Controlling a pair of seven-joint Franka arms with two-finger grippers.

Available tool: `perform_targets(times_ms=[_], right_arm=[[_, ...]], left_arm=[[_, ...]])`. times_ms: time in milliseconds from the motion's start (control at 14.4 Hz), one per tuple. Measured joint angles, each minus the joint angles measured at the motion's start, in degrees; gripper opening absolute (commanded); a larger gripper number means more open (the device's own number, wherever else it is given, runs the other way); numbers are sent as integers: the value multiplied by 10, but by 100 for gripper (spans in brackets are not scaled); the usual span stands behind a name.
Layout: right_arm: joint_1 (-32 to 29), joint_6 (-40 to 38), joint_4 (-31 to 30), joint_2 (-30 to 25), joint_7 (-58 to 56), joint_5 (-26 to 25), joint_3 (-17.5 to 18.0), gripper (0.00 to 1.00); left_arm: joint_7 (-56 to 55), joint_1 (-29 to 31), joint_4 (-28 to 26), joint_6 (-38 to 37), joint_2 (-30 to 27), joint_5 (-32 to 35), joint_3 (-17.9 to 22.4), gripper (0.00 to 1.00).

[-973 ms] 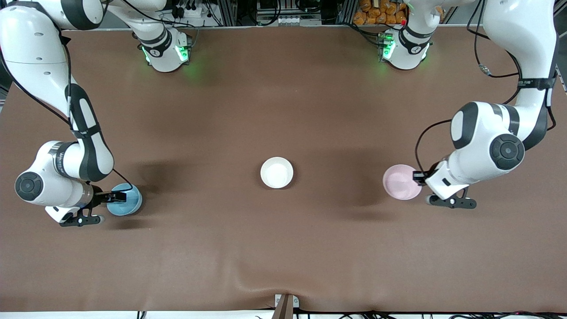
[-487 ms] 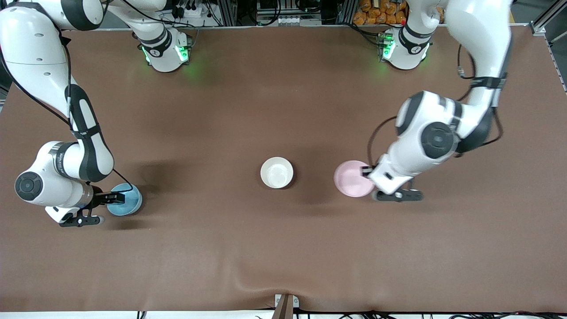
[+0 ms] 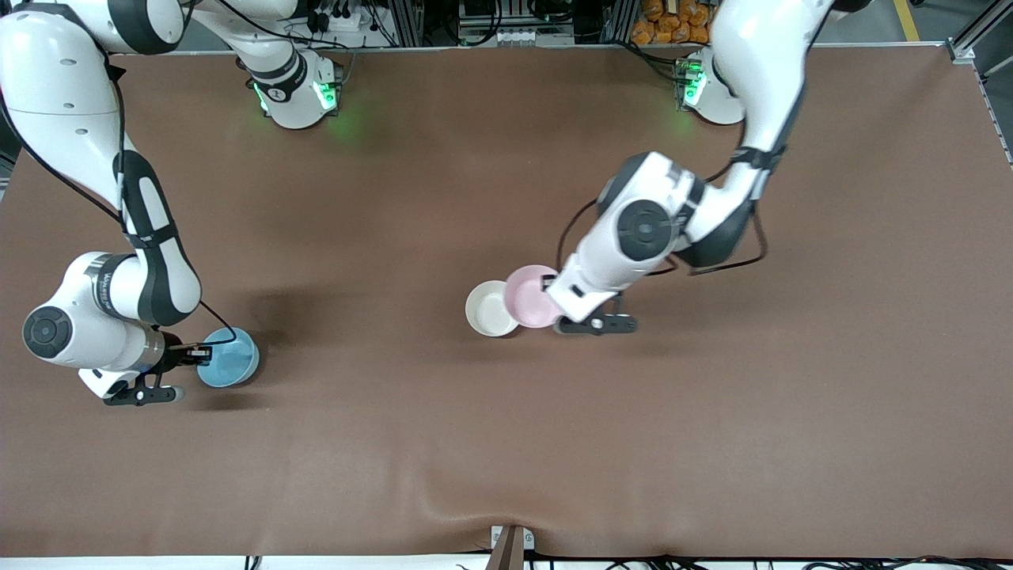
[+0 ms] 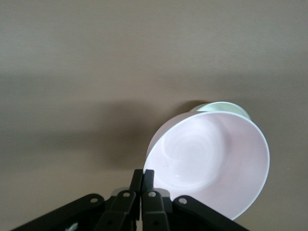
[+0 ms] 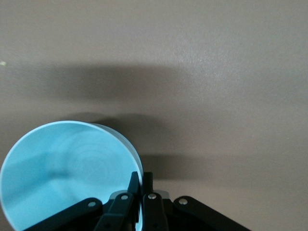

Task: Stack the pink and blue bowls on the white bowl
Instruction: 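Carry the pink bowl with the left gripper over the white bowl, then lower the pink bowl into the white bowl while the right gripper lifts blue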

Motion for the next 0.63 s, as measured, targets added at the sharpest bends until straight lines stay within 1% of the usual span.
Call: perform_targets(times_ms=[209,417,487,626], right_arm=[[0,-3,9,-10,0,0,3,0],[1,-24,17,-44,-1,2,19,0],[1,-36,18,-58,0,12,27,0],[2,-62,18,-82,0,52,37,0]], left_arm=[[-9,-23,3,36,26,0,0,0],[-14,-34,6,62,44,0,1,0],[-14,-35,6,69,50,0,1,0],[-14,-35,7,78,60,0,1,0]])
